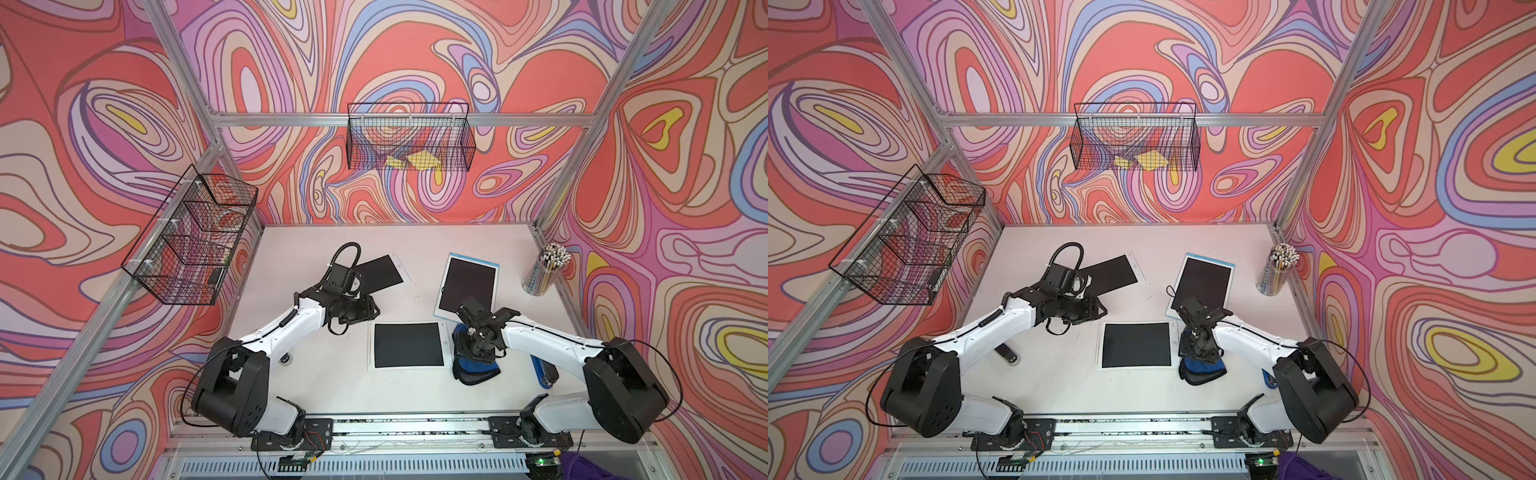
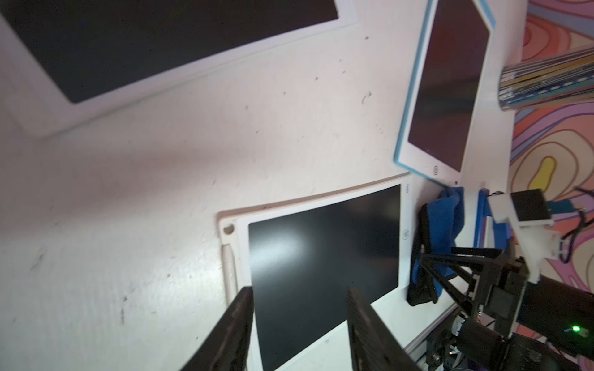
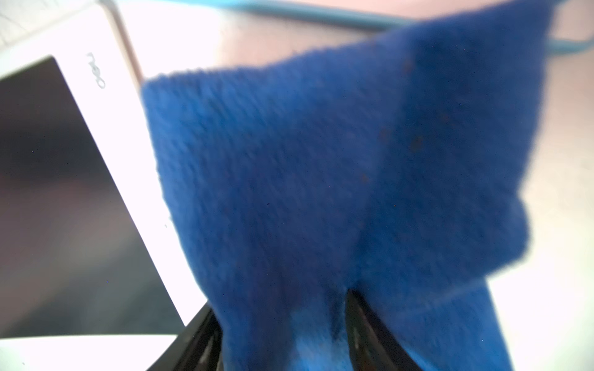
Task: Wipe the drawing tablet
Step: Place the cleaning item at the center of the board, then move the drawing tablet to the center of the board.
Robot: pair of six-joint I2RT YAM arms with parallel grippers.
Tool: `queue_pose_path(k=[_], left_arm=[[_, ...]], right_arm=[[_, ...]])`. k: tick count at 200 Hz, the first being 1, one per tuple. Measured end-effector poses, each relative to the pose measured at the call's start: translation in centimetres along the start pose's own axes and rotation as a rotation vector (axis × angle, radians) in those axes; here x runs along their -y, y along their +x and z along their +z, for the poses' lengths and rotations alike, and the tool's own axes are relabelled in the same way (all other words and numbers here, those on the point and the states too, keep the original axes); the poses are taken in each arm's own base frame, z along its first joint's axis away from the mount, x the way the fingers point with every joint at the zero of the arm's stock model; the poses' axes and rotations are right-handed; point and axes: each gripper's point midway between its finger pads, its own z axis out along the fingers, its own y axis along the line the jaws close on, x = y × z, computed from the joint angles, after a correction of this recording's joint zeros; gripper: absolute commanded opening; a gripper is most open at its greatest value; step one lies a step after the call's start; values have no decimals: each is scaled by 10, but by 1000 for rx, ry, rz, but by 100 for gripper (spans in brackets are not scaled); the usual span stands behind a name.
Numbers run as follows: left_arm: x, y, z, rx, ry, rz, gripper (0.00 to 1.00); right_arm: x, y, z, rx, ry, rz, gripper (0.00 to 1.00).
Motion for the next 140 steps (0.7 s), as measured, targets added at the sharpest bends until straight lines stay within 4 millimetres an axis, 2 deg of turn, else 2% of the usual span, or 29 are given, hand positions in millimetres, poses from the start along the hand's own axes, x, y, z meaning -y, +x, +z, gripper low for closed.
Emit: queue_pose_path(k=[15,31,50,64,82,116,124,140], left_arm=[[16,-17,8,3,31,15,50],[35,-33,22,-1,52,42,49],[56,-44,41,-15,80,76,47],[67,-48,57,-34,100,91,46],[76,-55,78,-58,110,101,46],[91,-64,114,-83,117,120,43],[92,-63,120,-86,111,117,43],[85,-66,124,-82,91,83,44]], right_arm=[[-1,-11,-21,51,8,4,68],[-12,-37,-48,137,-23,17,68],[-17,-68,-65,214,-65,57,68],[-17,-84,-64,230,-69,84,67],[-16,-103,-52,219,-67,115,67],[-18,-124,-36,193,-75,137,64],[-25,-132,-36,191,-87,132,64],[-53,-158,-35,192,-169,103,62]])
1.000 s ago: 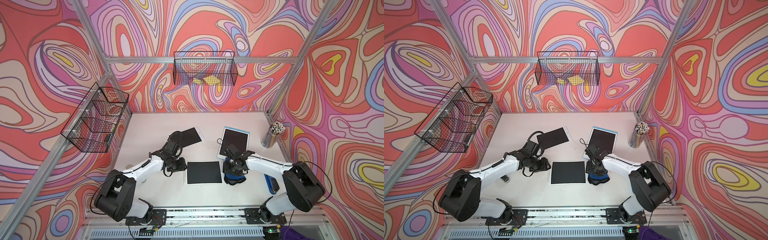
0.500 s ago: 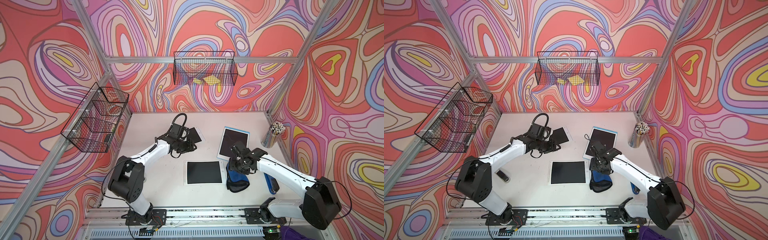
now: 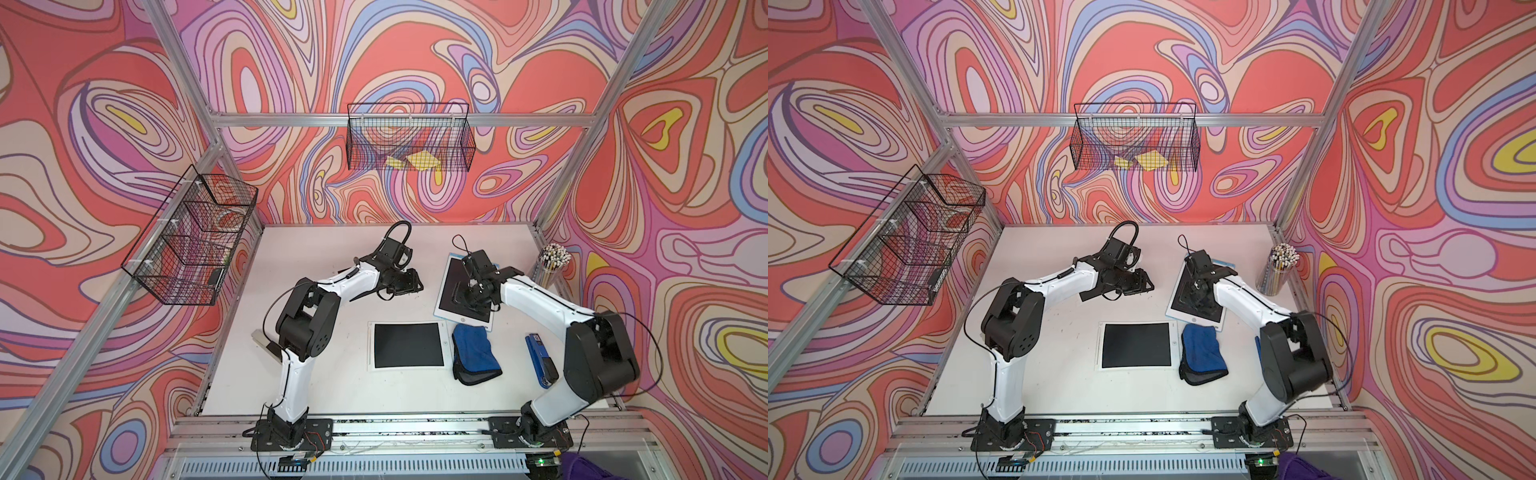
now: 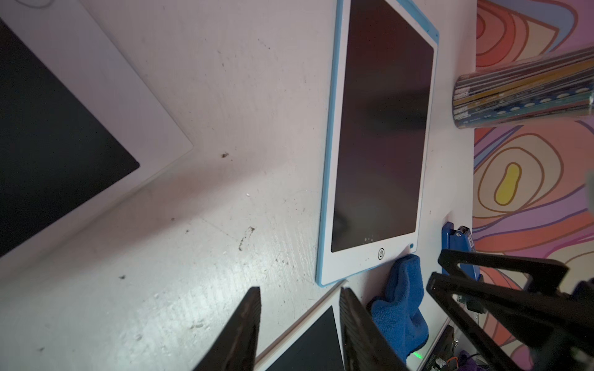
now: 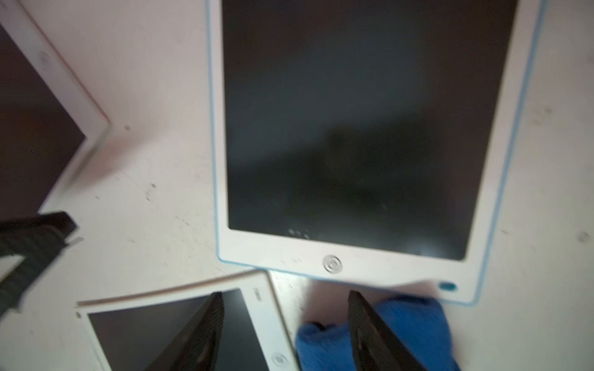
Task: Wipe the drawing tablet
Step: Move the drawing tablet to the center of the board.
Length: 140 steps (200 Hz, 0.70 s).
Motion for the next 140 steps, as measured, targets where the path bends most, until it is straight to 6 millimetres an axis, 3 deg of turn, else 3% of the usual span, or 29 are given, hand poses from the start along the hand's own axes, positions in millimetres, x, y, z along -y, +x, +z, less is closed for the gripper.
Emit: queue_pose_path(k=[16,54,72,95,118,140], left_arm=[[-21,-14,-8,39,-20,-60,47],[-128,-59,-61,186,-139,-287,47],[-162,-66,-91,255,-196,-360,47],[-179,-67,-123,322,-240,-407,48],[-187,-72,-146,376,-271,-424,49],[-195,-70,-149,379,-307,-436,49]], right_arm=[[-33,-23,13,4,-88,-18,62],[-97,-71,62,-15,-205,-70,62],[-115,-86,91,-28,-229,-84,62],[-129,-95,127,-52,-244,-95,62],[-145,-109,130,-36,-290,-107,62],[-148,-107,134,-52,-307,-108,63]])
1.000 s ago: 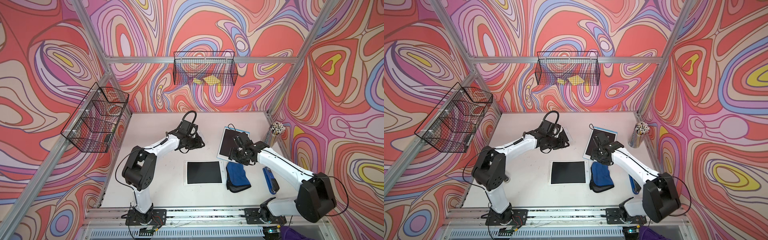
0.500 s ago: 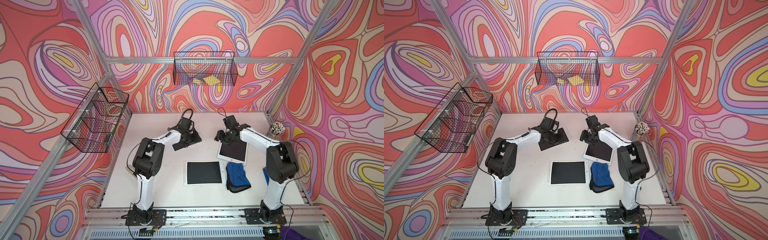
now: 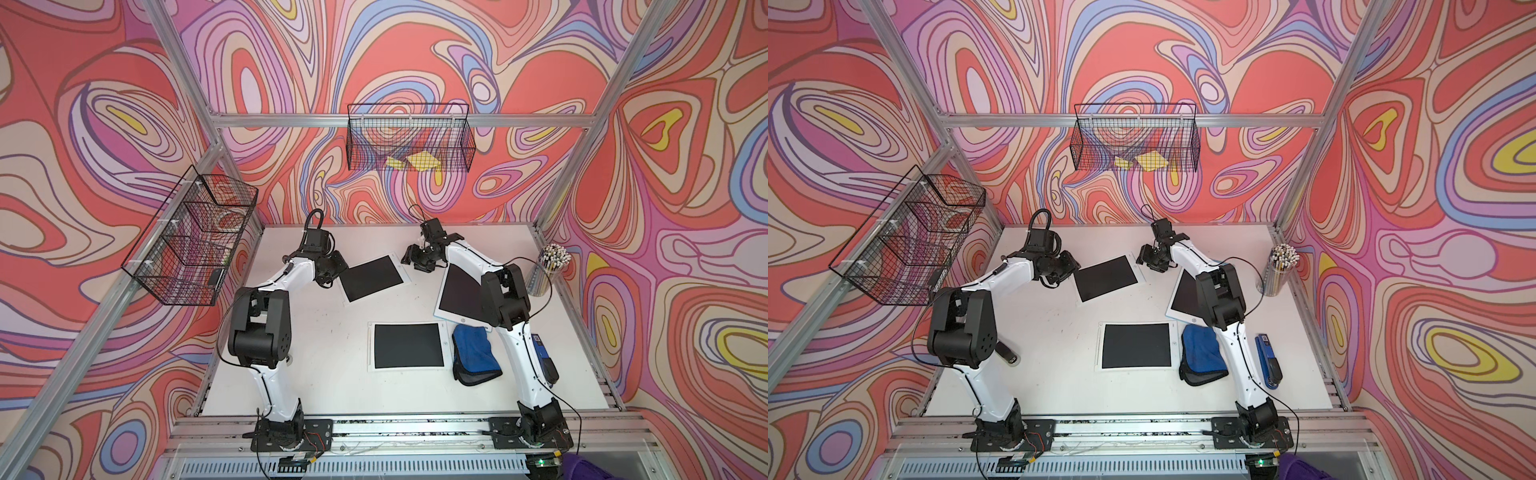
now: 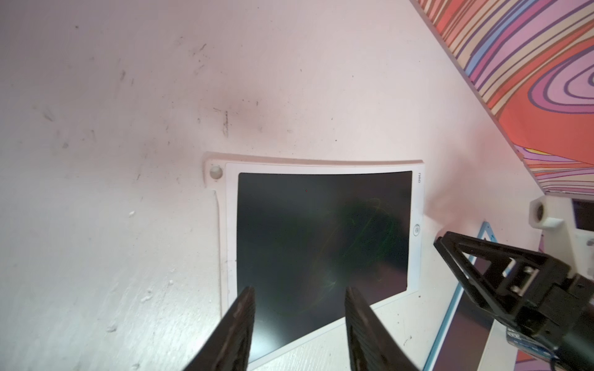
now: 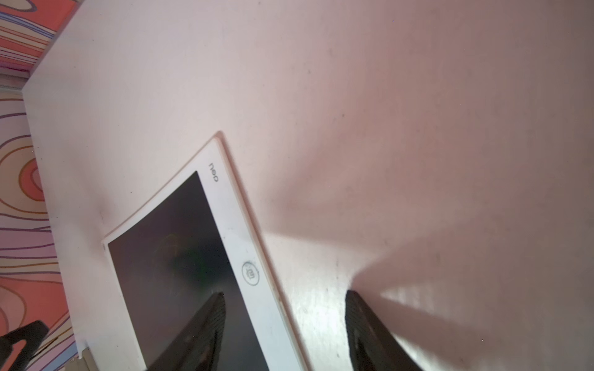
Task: Wipe the drawing tablet
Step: Move the drawing tablet to the center of the board.
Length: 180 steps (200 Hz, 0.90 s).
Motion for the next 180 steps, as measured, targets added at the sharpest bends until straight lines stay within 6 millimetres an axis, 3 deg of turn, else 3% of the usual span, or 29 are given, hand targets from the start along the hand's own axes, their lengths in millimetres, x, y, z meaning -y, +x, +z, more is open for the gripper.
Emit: queue_pose_path(k=[36,78,121,147,180], left_arm=[[-16,7,5,-13,-61,-7,49],[-34,23,26,-68,-98,-21,49],[-35,31,41,-103,-71,-25,49],[-35,34,42,-94,-48,-21,49],[-32,47,38,-79,-10,7,49]], right_arm=[[-7,3,4,-27,-45,-3,63],[-19,8,8,-56,-109,-14,63],[-30,20,13,-71,-164,-48,62],[-26,39,3,-78,-176,-51,61],[-12,77,-17,-105,-163,-25,61]])
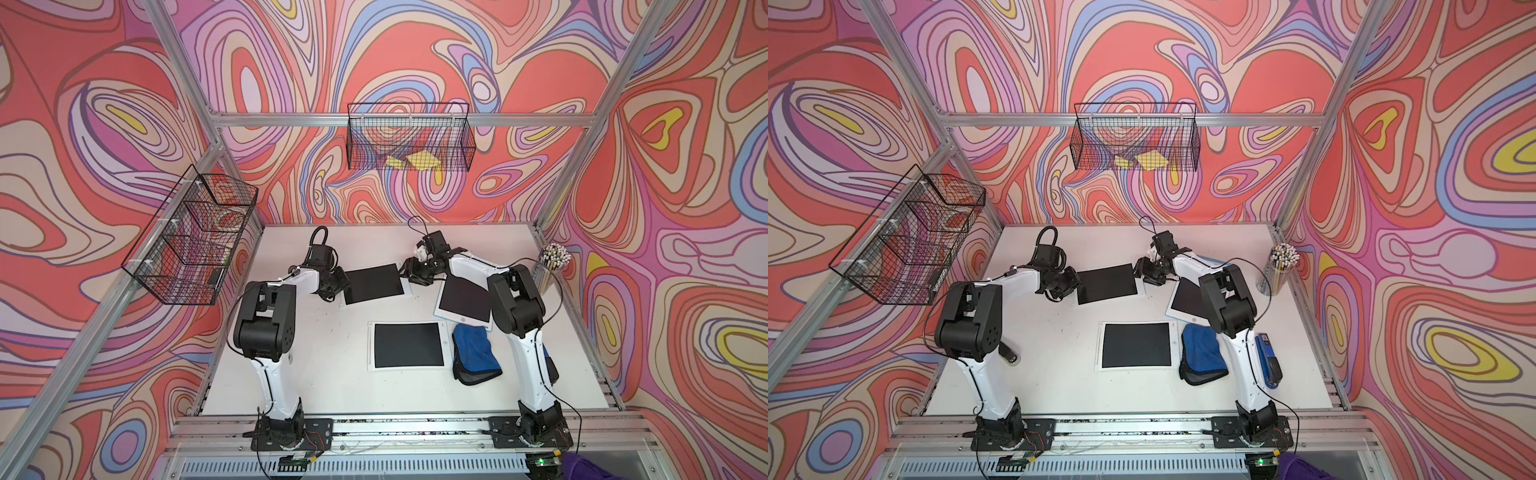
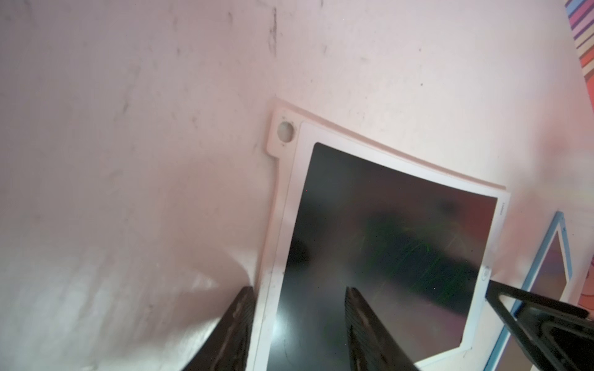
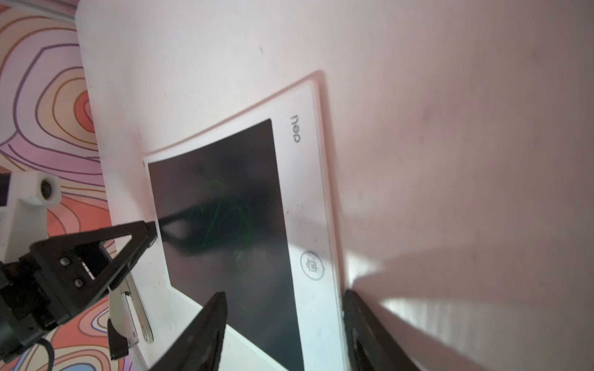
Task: Wipe the drawing tablet
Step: Move the drawing tablet to the center of the board, then pick up the cleaning item at the center of the board.
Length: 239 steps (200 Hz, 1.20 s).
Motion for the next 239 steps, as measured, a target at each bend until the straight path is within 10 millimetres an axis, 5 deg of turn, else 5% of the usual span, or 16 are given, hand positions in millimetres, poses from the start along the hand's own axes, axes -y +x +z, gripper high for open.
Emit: queue_pose_path(k=[75,137,185,205,239], left_arm=[[1,69,-19,-24,64,87,48],[1,101,-30,-50,83,123,49],[-1,104,-33,-51,61,147,51],[-7,106,-36,-48,36,154,51],[-9,105,-42,-34,25,161,51]], right_arm=[[20,95,-39,-51,65,65,61],[29,114,-57,-57,181,48,66],[17,116,-156,86,369,0,72],[39,143,-186,106,455,58,72],[101,211,-201,8,628,183,72]])
